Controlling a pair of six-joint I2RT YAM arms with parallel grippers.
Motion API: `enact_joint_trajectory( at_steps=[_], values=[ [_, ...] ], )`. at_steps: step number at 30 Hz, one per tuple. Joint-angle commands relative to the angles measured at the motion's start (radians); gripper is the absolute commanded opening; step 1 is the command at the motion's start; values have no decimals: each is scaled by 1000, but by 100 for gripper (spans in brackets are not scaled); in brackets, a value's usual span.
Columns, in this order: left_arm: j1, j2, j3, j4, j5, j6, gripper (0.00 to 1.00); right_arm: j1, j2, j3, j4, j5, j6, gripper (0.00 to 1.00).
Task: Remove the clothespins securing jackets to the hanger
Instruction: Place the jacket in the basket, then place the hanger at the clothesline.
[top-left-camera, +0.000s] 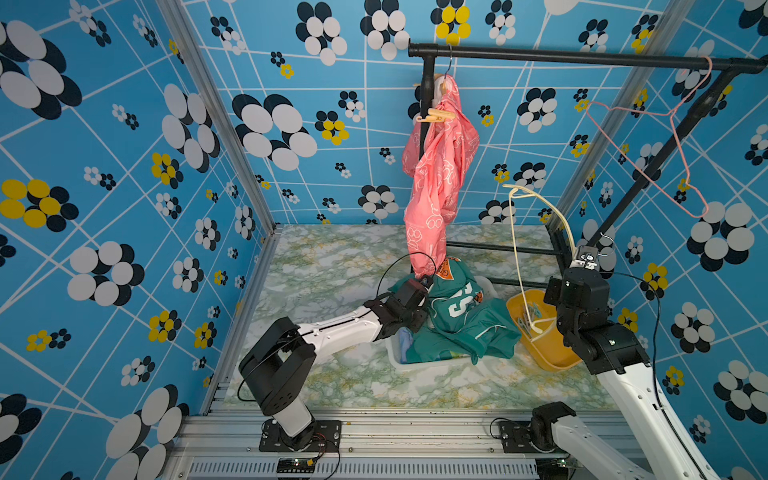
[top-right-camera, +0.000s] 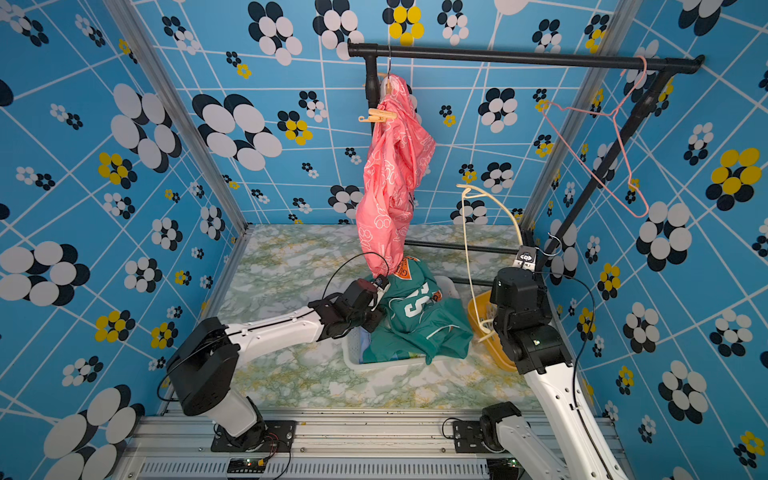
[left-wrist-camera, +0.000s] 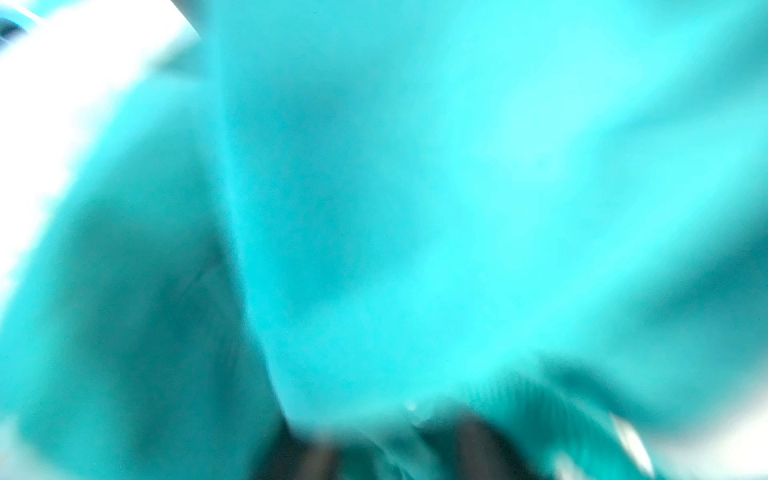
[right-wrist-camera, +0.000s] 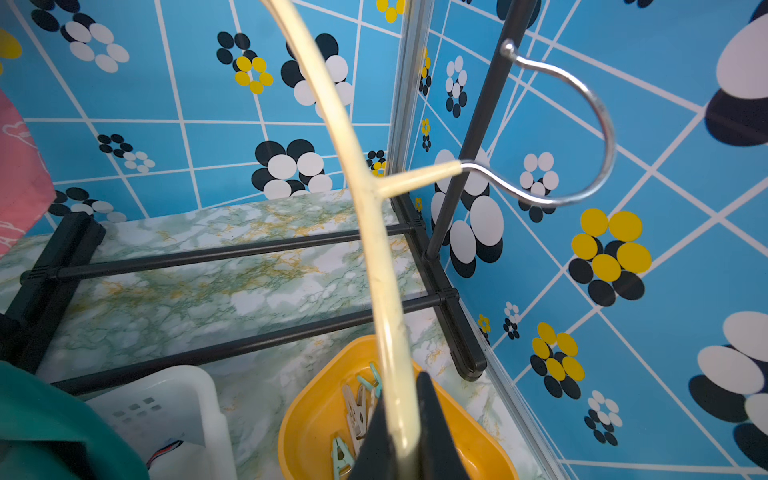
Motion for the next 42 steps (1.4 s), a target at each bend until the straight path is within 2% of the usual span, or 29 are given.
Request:
enact_joint_trajectory(
  at_steps=[1, 5, 8, 13, 17, 21, 23, 27, 30, 33, 37, 40, 42],
  values=[
    [3, -189, 13, -50, 49, 39, 88, -8, -6, 35, 14, 30, 29, 0],
    [1, -311, 24, -29, 136, 51, 93, -6, -4, 35, 12, 29, 31, 0],
    [-2, -331, 52, 8, 223, 54, 93, -7, -3, 38, 9, 31, 32, 0],
    [-29, -209, 113, 133, 464, -4, 91, -8, 29, 60, 6, 30, 10, 0],
    [-97, -37, 182, 198, 511, -24, 90, -7, 70, 100, 0, 24, -6, 0],
    [-135, 121, 253, 171, 448, -19, 81, -5, 84, 121, -12, 4, -11, 0],
    [-131, 164, 237, 158, 351, -15, 75, -7, 73, 116, -19, -4, -18, 0],
    [-118, 214, 207, 96, 126, 12, 63, -7, 47, 103, -19, -7, -30, 0],
    [-120, 209, 205, 64, 86, 37, 61, -7, 36, 98, -15, -52, -35, 0],
    [-125, 114, 207, 90, 137, 61, 65, -6, 27, 91, -3, -128, -54, 0],
    [-118, -75, 232, 161, 253, 75, 89, -5, 9, 58, 26, -246, -107, 0],
    [-98, -154, 304, 181, 311, 50, 92, 2, -25, -10, 116, -330, -166, 0],
    [-81, -154, 369, 181, 322, 6, 91, 6, -43, -47, 168, -305, -187, 0]
  ],
)
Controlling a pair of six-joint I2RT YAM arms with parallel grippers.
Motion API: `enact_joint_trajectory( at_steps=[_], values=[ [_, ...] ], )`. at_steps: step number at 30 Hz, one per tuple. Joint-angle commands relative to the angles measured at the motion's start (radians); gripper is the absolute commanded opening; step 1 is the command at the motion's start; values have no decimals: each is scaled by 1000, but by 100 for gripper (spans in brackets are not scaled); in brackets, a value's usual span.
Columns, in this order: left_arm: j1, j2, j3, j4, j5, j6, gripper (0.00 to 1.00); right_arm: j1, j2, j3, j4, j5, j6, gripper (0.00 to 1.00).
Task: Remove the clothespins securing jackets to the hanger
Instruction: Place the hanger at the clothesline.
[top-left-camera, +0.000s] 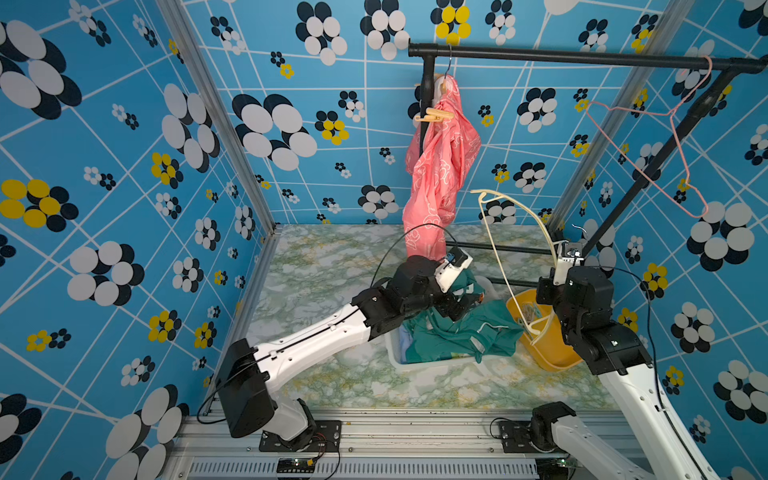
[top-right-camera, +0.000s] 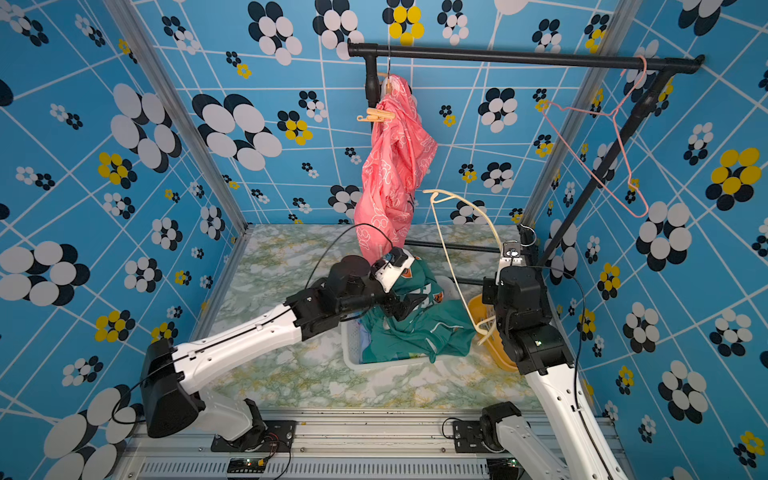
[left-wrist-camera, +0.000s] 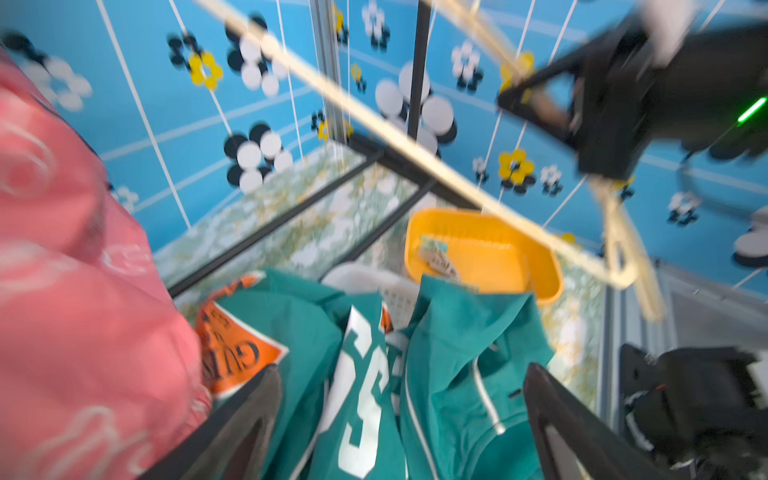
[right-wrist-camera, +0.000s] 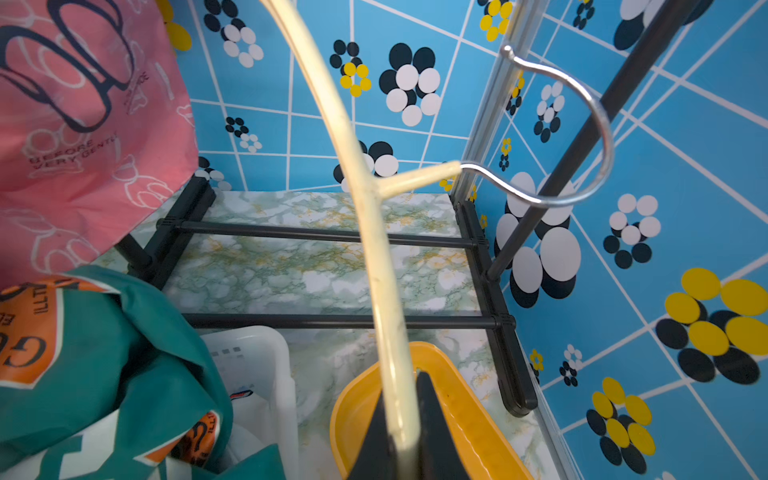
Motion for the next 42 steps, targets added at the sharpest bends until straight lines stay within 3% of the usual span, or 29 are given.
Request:
enact_joint_trajectory(
  at_steps=[1, 6, 10, 13, 23, 32, 36, 42],
  values=[
    [37, -4, 108, 66, 62, -78, 90, 6, -28, -42, 132, -39, -69, 0],
    [91, 163, 351, 71, 213, -313, 77, 65, -26, -86, 255, 43, -149, 0],
    [91, 312, 518, 7, 225, -398, 71, 175, 42, -102, 441, 262, -306, 0],
    [89, 374, 577, -15, 201, -431, 71, 215, 68, -121, 560, 317, -375, 0],
    [88, 512, 696, 2, 191, -548, 72, 292, 86, -151, 628, 321, -432, 0],
    [89, 604, 776, 54, 155, -615, 71, 315, 48, -161, 591, 272, -389, 0],
    [91, 672, 863, 39, 139, -628, 56, 320, -9, -158, 546, 219, -359, 0],
    [95, 707, 906, 86, 156, -648, 0, 316, -59, -110, 393, 155, -311, 1]
  ],
)
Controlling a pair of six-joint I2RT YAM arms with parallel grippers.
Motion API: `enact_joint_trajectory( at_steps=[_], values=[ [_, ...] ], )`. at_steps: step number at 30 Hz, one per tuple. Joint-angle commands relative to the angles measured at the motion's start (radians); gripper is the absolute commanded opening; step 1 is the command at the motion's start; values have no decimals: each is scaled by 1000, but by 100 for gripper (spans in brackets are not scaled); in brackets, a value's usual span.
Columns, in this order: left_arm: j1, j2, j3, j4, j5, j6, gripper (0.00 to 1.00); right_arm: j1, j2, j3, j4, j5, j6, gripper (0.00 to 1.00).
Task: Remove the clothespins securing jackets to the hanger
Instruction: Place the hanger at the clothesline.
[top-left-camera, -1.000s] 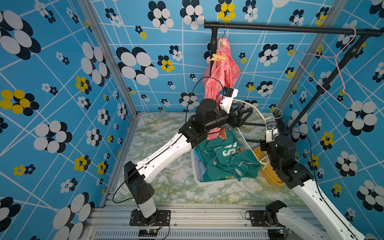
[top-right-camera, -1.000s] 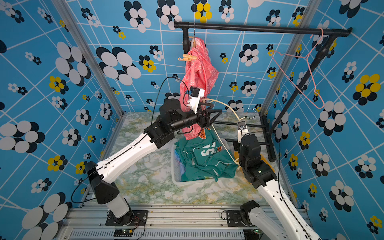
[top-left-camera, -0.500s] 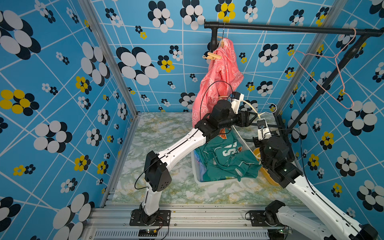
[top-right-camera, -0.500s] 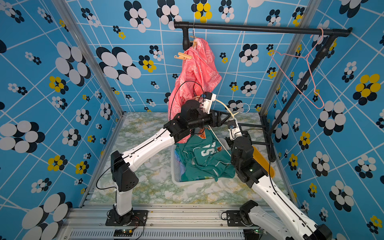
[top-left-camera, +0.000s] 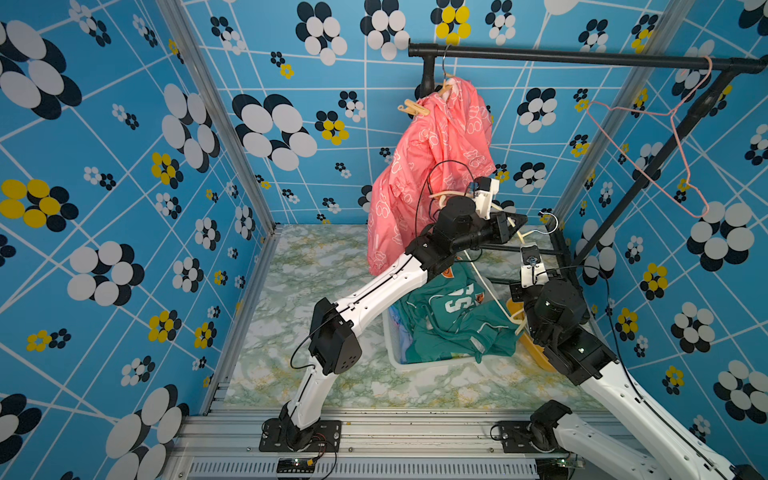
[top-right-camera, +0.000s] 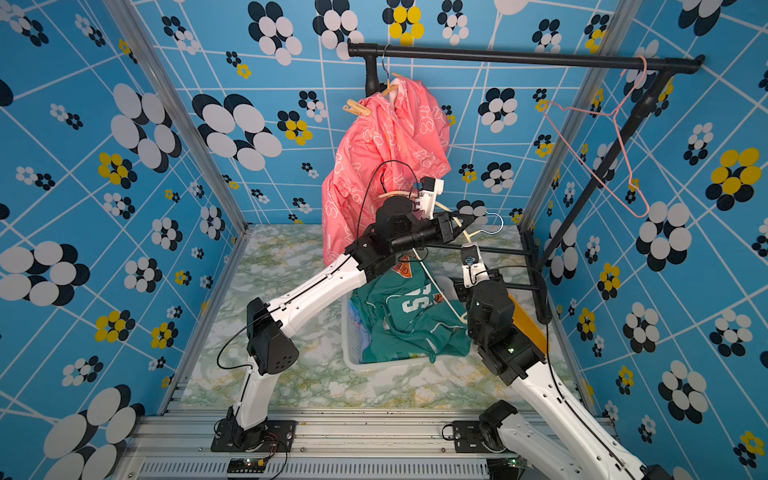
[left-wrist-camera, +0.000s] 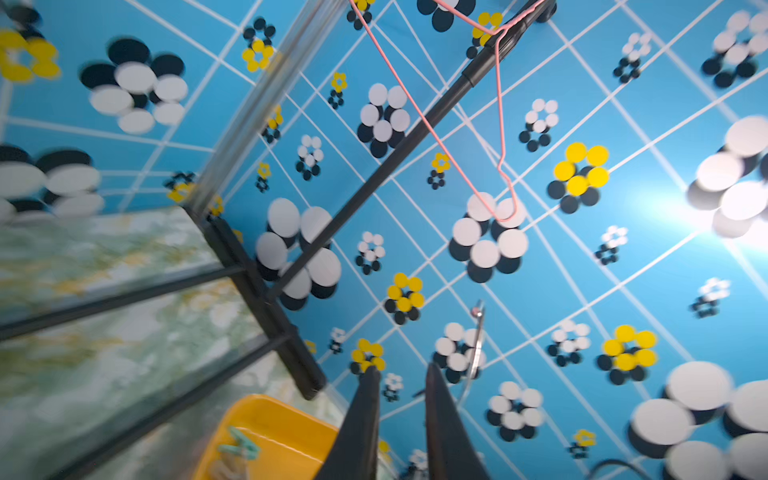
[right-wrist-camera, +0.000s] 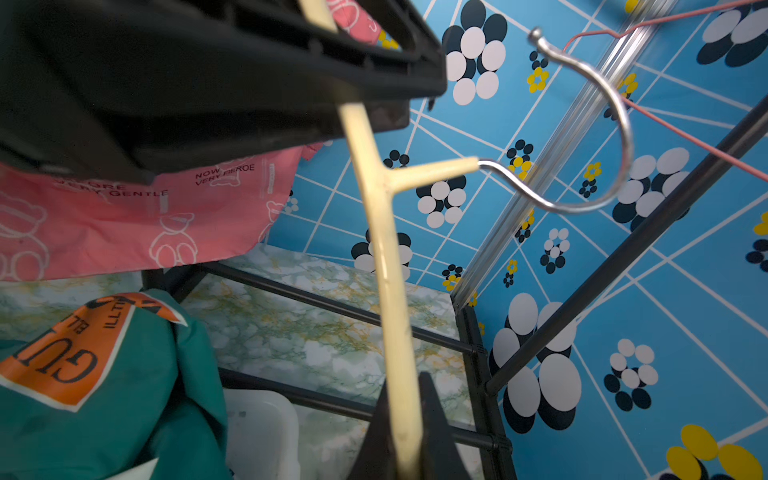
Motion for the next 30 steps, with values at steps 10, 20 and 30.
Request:
enact_joint_trajectory(
  at_steps=[10, 20, 30],
  values=[
    [147, 46, 14, 144, 106, -46, 0, -188, -230, 71, -188, -395, 159, 56],
    [254, 114, 163, 216, 388, -466, 0, -195, -208, 93, -289, -525, 140, 58],
    [240, -7, 97, 51, 374, -330, 0, -195, -139, 45, -170, -473, 108, 57]
  ],
)
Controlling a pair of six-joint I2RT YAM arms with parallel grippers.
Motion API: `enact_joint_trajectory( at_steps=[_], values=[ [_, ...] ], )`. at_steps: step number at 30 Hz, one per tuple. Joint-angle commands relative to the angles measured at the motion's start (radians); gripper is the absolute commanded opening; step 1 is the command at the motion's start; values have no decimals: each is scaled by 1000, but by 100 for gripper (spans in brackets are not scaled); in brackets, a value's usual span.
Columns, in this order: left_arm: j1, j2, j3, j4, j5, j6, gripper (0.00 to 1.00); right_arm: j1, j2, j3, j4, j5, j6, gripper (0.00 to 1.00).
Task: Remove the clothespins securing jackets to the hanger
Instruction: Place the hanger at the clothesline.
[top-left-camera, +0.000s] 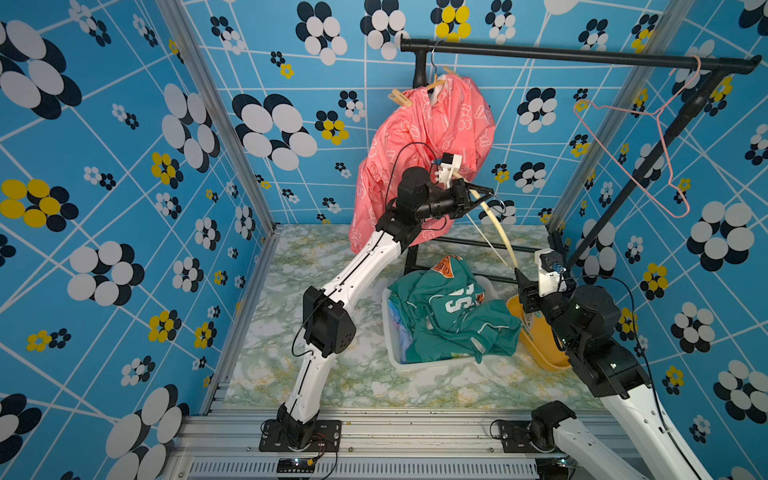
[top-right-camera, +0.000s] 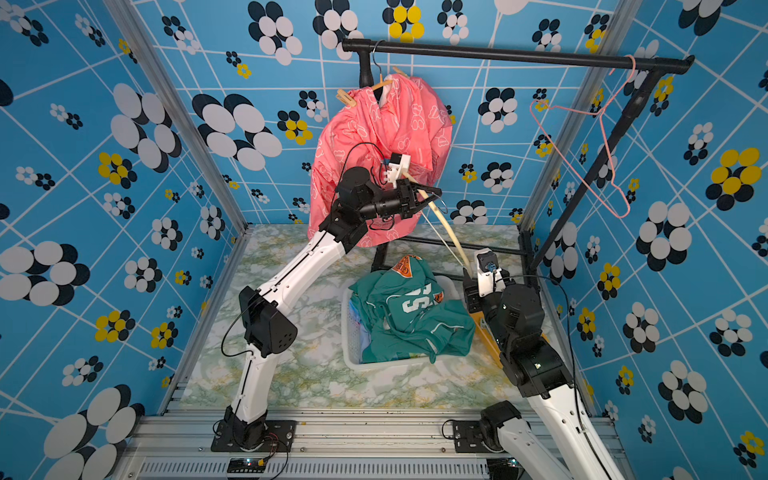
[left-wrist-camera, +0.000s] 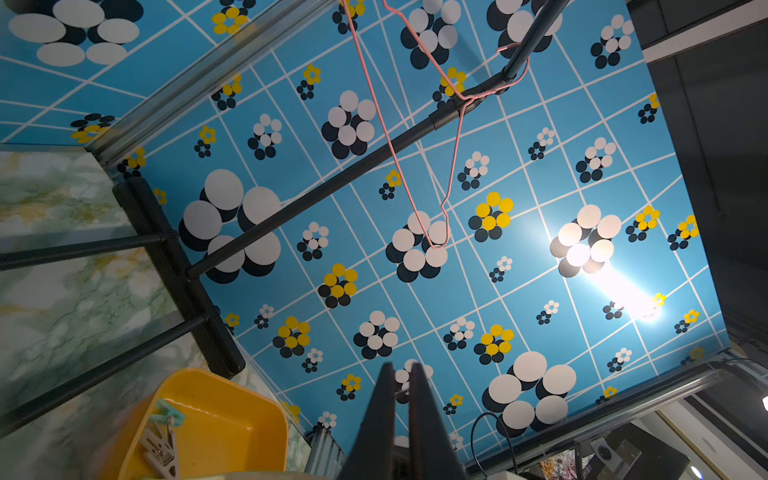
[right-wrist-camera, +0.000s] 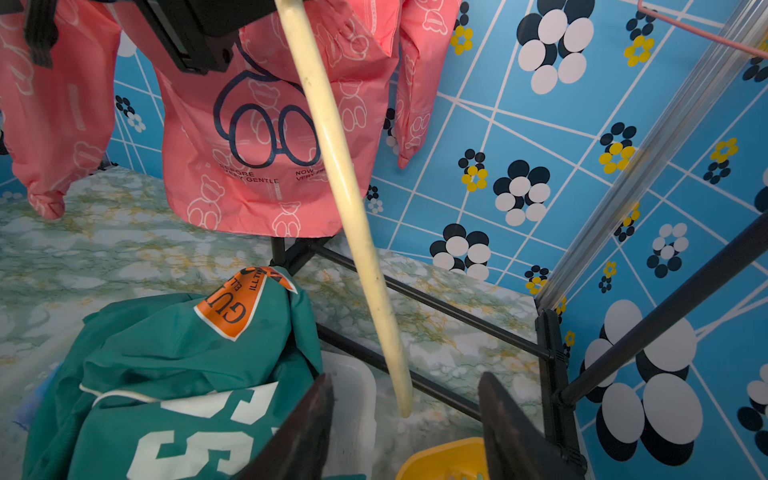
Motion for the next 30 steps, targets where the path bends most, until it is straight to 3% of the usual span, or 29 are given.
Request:
enact_joint_trajectory(
  at_steps=[1, 8, 17, 20, 24, 27, 30],
  values=[
    [-4, -79, -16, -32, 0, 24, 0, -5, -13, -3, 52, -12, -9, 57],
    [-15, -76, -3, -24, -24, 6, 0, -5, 24, -7, 18, -103, 26, 54],
    [-32, -74, 41, -43, -24, 6, 0, -5, 82, -28, 60, -40, 27, 44],
    [-34, -77, 41, -36, -17, 2, 0, -5, 100, -40, 74, -6, 33, 32],
    [-36, -71, 39, -5, -7, -29, 0, -5, 108, -29, 70, 27, 51, 2],
    [-36, -81, 39, -15, -12, 0, 0, -5, 103, -14, 44, 38, 53, 0],
    [-45, -116, 18, -61, -32, 83, 43, -5, 80, -6, 25, 58, 64, 0]
  ],
)
